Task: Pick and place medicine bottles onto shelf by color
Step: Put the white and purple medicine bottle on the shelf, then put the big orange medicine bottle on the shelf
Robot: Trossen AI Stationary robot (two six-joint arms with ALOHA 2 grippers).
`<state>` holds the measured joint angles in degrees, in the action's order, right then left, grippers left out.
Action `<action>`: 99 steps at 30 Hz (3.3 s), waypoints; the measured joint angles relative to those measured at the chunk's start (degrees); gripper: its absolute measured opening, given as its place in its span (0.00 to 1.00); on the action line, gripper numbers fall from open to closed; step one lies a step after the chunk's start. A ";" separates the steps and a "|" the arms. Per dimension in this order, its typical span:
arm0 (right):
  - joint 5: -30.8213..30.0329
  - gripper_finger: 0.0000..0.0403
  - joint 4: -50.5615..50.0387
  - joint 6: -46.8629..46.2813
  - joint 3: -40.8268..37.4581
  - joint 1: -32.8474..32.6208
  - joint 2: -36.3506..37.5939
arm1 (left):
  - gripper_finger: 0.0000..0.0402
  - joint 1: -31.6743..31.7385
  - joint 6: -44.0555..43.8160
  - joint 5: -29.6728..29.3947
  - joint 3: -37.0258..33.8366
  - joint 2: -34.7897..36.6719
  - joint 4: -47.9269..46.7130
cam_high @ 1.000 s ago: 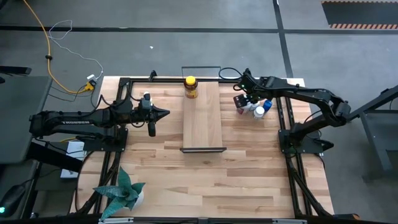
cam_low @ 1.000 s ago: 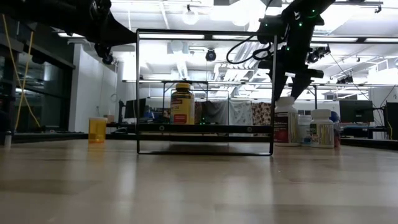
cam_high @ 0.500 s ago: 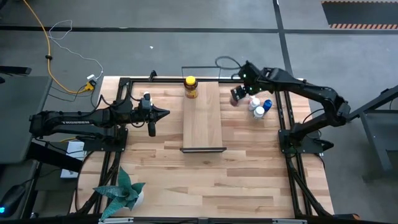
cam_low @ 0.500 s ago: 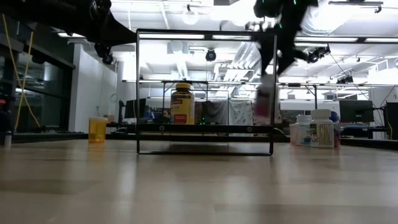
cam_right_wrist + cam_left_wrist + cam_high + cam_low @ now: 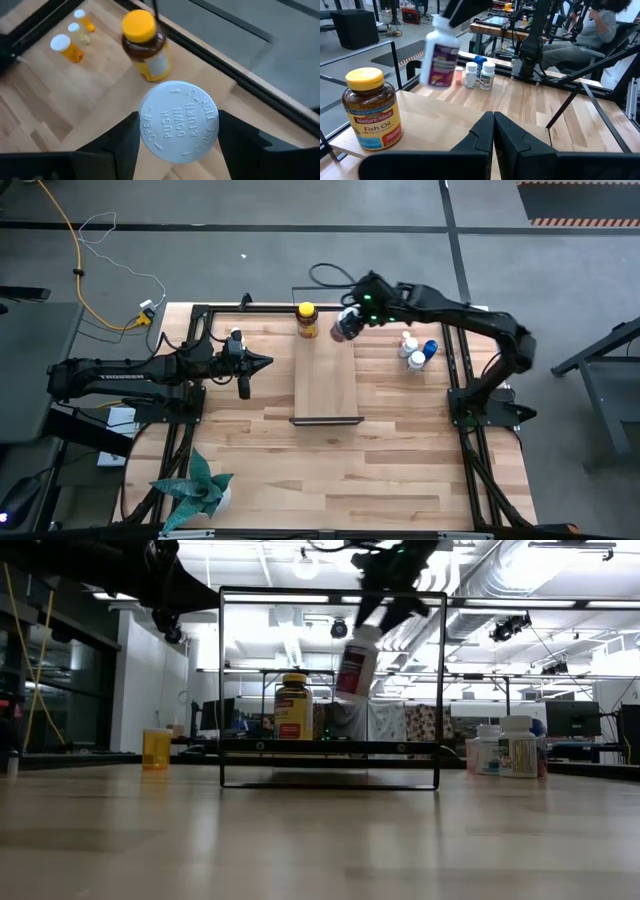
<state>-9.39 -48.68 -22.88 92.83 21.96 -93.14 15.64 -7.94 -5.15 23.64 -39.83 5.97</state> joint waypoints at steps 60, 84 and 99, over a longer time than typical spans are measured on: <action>0.90 0.69 -9.96 11.08 22.56 5.42 -22.84 | 0.00 0.01 -0.42 -0.20 0.00 -0.02 0.75; -19.53 0.69 -16.89 2.63 -10.79 -19.80 8.80 | 0.00 -5.39 -0.44 0.80 -0.02 6.54 -4.12; -9.46 0.69 76.61 17.98 -65.96 -23.41 39.25 | 0.00 -7.65 2.50 -5.98 -1.99 7.61 1.96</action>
<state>-18.85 27.93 -4.90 26.87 -1.45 -53.88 7.99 -5.44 -11.12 21.64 -32.23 7.93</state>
